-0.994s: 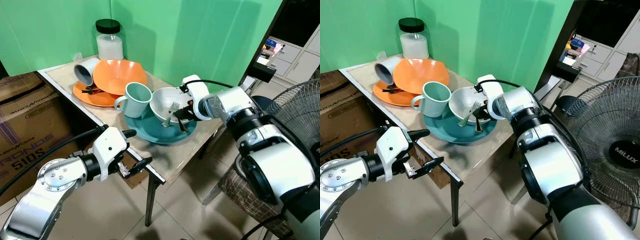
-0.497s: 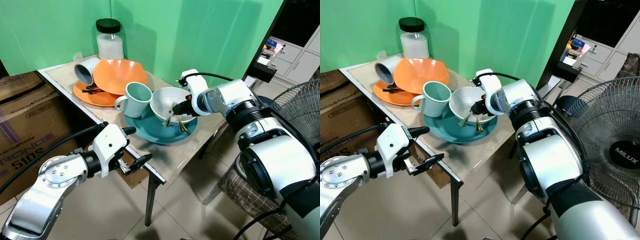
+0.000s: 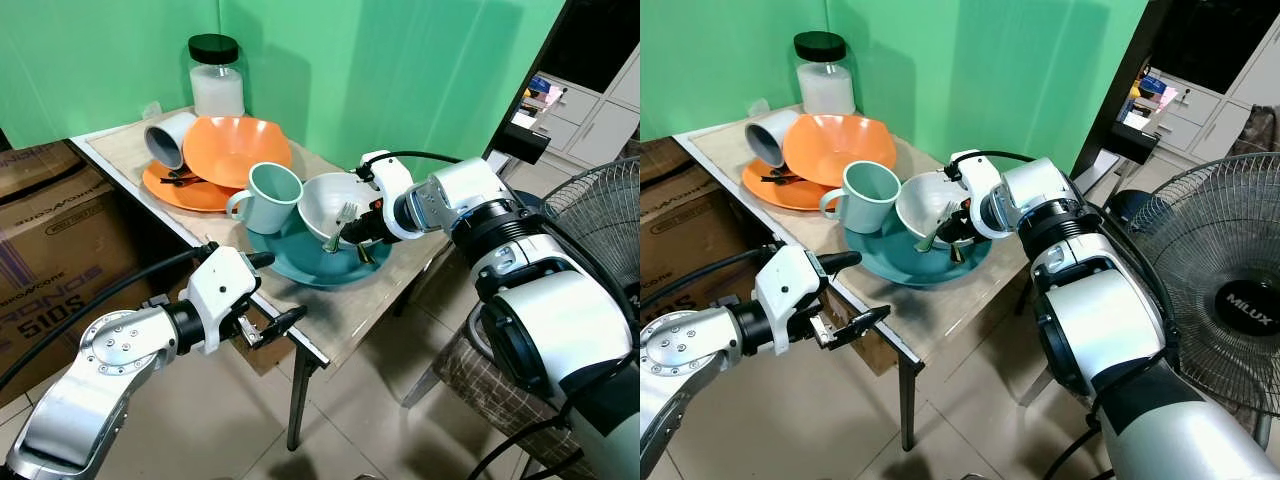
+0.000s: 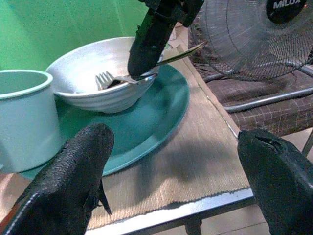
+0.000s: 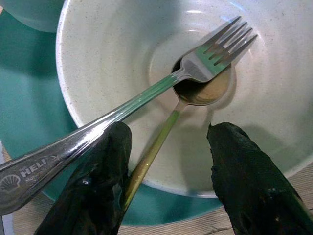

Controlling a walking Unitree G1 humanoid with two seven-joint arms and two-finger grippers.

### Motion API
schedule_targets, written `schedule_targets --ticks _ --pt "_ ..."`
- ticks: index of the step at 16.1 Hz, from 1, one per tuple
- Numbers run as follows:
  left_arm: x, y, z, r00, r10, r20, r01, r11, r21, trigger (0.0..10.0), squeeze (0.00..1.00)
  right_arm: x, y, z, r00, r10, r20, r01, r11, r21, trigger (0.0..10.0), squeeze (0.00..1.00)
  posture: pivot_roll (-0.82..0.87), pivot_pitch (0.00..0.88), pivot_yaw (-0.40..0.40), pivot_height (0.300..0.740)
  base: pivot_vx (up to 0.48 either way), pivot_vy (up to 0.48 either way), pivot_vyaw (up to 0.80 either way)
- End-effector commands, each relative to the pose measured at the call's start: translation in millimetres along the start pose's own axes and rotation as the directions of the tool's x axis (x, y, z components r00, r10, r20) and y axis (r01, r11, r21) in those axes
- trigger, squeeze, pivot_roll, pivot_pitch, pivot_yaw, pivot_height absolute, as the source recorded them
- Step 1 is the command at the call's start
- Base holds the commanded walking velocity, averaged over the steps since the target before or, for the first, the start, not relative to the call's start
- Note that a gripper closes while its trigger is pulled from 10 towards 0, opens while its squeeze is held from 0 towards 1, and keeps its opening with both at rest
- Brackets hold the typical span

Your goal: Setting the table

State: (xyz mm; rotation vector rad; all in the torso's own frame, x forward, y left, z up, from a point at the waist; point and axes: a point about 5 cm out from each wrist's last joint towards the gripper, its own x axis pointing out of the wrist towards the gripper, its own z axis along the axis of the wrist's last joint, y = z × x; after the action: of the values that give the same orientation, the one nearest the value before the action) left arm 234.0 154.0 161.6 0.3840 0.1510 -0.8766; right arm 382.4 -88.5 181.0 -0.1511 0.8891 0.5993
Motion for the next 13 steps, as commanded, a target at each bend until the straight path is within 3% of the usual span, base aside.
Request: schedule_targets --ticks 1,8,9,10,13 --pt "3.6 -2.8 1.6 1.000 -0.018 0.007 0.018 1.000 0.015 10.0 0.00 -1.2 -1.5 0.0 1.000 -0.005 -0.005 0.005 1.000 0.008 10.0 0.00 0.09 0.000 -0.147 0.740 0.000 0.000 0.00" --pt "3.2 -3.4 1.7 1.000 -0.021 0.010 0.021 1.000 0.011 10.0 0.00 5.2 1.0 -2.4 1.000 -0.022 -0.002 0.022 1.000 0.020 9.8 0.00 0.09 0.000 -0.153 0.740 0.000 0.000 0.00" --pt "2.7 -3.5 1.6 1.000 -0.020 0.009 0.020 1.000 0.011 10.0 0.00 6.2 3.1 -1.9 1.000 -0.013 0.001 0.013 0.999 0.030 3.4 0.00 0.09 0.000 -0.156 0.740 0.000 0.000 0.00" --pt "2.6 -3.5 1.4 1.000 -0.019 0.009 0.019 1.000 0.012 10.0 0.00 6.9 3.7 -2.0 1.000 -0.010 0.001 0.010 0.999 0.036 2.3 0.00 0.09 0.000 -0.156 0.740 0.000 0.000 0.00" --pt "1.7 -3.1 0.8 1.000 -0.015 0.005 0.015 1.000 0.012 10.0 0.00 9.0 4.8 -3.0 1.000 -0.006 0.003 0.006 0.998 0.056 2.6 0.00 0.10 0.000 -0.159 0.740 0.000 0.000 0.00"
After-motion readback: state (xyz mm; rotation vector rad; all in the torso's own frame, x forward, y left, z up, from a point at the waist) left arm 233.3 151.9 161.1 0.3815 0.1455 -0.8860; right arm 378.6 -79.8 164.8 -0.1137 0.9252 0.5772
